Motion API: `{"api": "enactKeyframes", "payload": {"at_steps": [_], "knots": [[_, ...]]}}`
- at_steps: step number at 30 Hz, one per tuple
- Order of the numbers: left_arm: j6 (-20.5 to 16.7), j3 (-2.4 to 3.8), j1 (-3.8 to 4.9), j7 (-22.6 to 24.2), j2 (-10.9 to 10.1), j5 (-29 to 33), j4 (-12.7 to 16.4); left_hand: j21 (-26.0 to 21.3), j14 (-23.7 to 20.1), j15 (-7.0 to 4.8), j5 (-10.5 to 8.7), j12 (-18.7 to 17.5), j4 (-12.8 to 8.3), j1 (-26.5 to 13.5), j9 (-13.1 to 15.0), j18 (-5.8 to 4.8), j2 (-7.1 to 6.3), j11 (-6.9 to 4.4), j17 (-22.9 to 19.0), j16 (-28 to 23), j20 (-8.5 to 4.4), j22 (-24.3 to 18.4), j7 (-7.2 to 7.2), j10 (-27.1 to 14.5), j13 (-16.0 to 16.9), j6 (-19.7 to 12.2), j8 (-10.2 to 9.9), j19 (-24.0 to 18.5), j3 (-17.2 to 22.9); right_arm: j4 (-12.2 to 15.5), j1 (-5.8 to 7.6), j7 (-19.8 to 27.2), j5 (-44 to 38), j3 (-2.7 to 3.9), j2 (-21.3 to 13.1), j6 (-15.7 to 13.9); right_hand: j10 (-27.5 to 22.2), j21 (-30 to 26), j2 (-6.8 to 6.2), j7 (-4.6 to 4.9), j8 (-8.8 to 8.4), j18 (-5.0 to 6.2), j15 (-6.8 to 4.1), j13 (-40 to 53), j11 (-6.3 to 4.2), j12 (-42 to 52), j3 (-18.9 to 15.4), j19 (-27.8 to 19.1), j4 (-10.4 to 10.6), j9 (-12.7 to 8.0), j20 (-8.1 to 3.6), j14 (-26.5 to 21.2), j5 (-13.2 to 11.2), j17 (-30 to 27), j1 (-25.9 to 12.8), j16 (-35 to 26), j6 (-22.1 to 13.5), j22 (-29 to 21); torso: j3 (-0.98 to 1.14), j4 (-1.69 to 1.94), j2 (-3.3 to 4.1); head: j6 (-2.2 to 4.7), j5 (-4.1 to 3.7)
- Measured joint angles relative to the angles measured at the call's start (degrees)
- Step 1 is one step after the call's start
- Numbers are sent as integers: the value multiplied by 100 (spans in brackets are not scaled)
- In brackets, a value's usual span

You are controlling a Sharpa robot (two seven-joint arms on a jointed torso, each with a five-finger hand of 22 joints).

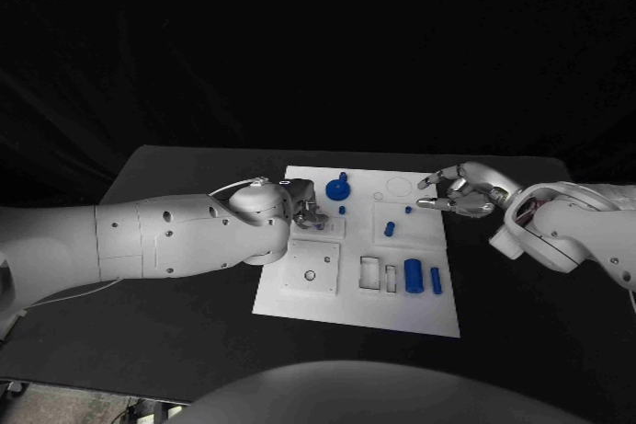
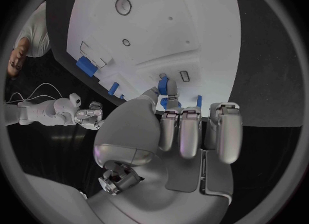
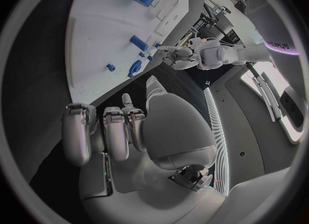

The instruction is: Assemble the parts on the task board

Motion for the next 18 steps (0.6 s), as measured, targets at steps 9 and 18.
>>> {"api": "enactKeyframes", "payload": {"at_steps": [9, 18], "knots": [[-76, 1, -3, 3, 19, 14, -31, 0, 0, 0, -21, 0, 32, 0, 10, 0, 0, 0, 5, 0, 0, 0, -2, 0, 0, 42, 0, 0, 0, -1, -7, 12, 3, 0, 7, -7, 0, 0, 0, 0, 0, 0, 0, 0, 0, 0, 0, 0, 0, -5, 0, 0, 0, 0, 0, 0, 0, -1, -2, 0, 2, 0, 2], [-75, 1, -30, 4, 41, 36, -80, 0, 0, 0, -21, 0, 32, 0, 14, 1, 0, 0, 4, 0, 0, 0, -1, 0, 0, 41, 0, 0, 0, -3, -11, 15, 7, 0, 8, -7, 0, 0, 0, 0, 0, 0, 0, 0, 0, 0, 0, 0, 0, -5, 0, 0, 0, 2, 0, 0, 0, -1, 1, -2, 0, 0, 12]]}}
